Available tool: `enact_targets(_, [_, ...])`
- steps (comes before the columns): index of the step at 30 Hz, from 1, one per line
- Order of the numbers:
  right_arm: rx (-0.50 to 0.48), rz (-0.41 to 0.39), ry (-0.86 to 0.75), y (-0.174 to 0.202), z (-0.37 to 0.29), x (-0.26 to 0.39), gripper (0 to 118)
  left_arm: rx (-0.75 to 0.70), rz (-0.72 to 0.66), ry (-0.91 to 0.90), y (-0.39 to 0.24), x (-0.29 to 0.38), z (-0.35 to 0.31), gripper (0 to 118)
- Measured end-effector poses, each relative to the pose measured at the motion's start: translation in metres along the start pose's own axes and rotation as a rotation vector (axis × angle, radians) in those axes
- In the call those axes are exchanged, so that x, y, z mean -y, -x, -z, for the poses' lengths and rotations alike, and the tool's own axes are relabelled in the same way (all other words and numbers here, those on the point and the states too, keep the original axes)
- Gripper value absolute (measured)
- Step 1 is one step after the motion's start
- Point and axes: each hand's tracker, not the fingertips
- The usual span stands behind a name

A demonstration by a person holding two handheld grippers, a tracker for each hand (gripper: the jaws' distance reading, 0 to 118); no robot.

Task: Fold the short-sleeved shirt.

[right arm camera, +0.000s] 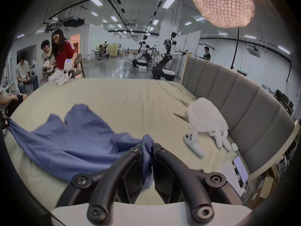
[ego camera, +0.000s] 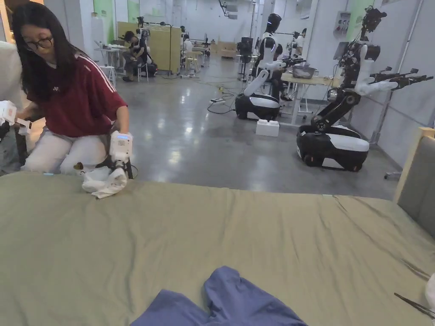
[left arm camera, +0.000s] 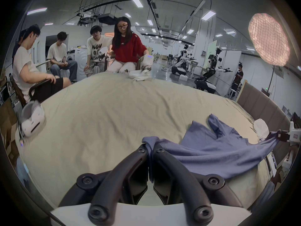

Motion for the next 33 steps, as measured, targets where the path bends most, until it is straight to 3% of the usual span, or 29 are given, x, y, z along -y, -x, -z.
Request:
enact_targets(5, [-0.016,0.021,0.072,0.006,-0.001,0.046,8,-0.017,-0.007,0.078,0.005,0.034,0.001,1])
enact_targets(10, [0.001,0.002,0.077,0.017,0.0,0.065,12,-0.064,-0.01,0.106,0.016,0.055,0.017,10])
enact_targets(11, [0.006,-0.002,0.065,0.019,-0.002,0.065,19,-0.072,-0.005,0.106,0.017,0.055,0.017,17])
enact_targets(13, [0.018,-0.018,0.021,0.027,-0.009,0.063,50,-0.097,0.013,0.095,0.016,0.053,0.015,34])
enact_targets(15, [0.015,-0.015,-0.041,0.035,-0.015,0.056,70,-0.11,0.045,0.078,0.006,0.051,0.01,56])
enact_targets(17, [-0.003,-0.01,-0.098,0.047,-0.021,0.047,71,-0.135,0.097,0.05,-0.004,0.044,0.008,63])
enact_targets(23, [-0.091,0.063,-0.273,0.096,-0.036,0.008,71,-0.06,0.174,-0.104,-0.061,0.016,-0.004,62])
enact_targets(24, [-0.1,0.07,-0.305,0.105,-0.039,0.001,69,-0.057,0.183,-0.145,-0.072,0.01,-0.006,61])
enact_targets(26, [-0.115,0.092,-0.365,0.123,-0.045,-0.012,62,-0.04,0.184,-0.215,-0.091,-0.002,-0.012,47])
enact_targets(30, [-0.145,0.112,-0.472,0.15,-0.059,-0.034,5,-0.016,0.189,-0.351,-0.122,-0.02,-0.023,10])
enact_targets(33, [-0.166,0.1,-0.524,0.162,-0.067,-0.042,1,-0.017,0.212,-0.39,-0.137,-0.027,-0.03,0])
